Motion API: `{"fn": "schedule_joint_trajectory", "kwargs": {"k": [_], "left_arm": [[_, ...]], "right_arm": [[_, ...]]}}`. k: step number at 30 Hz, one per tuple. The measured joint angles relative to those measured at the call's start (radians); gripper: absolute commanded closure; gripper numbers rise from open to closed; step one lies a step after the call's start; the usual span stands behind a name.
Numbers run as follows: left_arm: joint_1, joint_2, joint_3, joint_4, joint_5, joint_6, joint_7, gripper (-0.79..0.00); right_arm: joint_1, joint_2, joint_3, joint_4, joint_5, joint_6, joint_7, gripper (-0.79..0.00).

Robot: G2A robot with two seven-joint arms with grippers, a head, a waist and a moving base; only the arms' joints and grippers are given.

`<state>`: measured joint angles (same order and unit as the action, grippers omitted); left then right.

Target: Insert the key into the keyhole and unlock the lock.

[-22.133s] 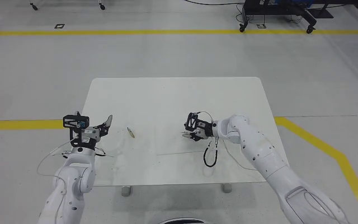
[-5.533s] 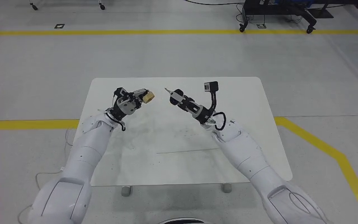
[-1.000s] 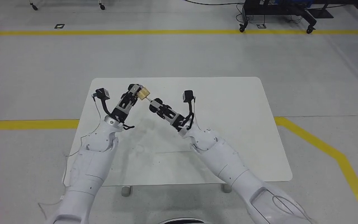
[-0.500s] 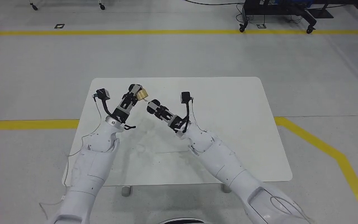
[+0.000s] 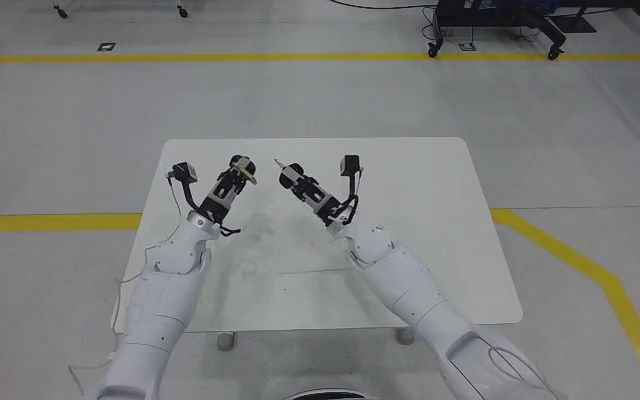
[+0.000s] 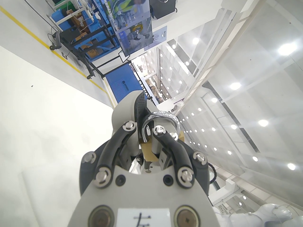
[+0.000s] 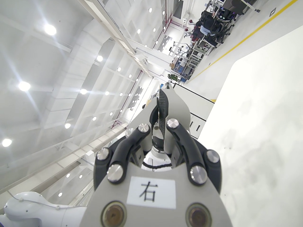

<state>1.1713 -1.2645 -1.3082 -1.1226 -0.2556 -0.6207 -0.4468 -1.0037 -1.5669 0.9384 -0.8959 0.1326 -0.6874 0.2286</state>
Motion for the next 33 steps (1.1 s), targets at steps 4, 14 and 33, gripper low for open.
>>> {"fn": "schedule_joint_trajectory", "kwargs": {"k": [4,14,33], "left_arm": [[-0.003,0.001,0.001,0.004,-0.065,0.036,-0.087,0.000],[0.017,0.000,0.018,-0.059,0.057,0.187,0.043,0.000],[0.004,-0.004,0.007,-0.108,0.042,0.390,0.082,0.000]], "right_arm": [[-0.004,0.012,0.023,-0.022,-0.028,-0.028,0.042,0.000],[-0.006,0.016,0.030,-0.031,-0.053,-0.021,0.027,0.000],[-0.078,0.039,-0.013,-0.163,-0.807,0.171,-0.294,0.000]]}}
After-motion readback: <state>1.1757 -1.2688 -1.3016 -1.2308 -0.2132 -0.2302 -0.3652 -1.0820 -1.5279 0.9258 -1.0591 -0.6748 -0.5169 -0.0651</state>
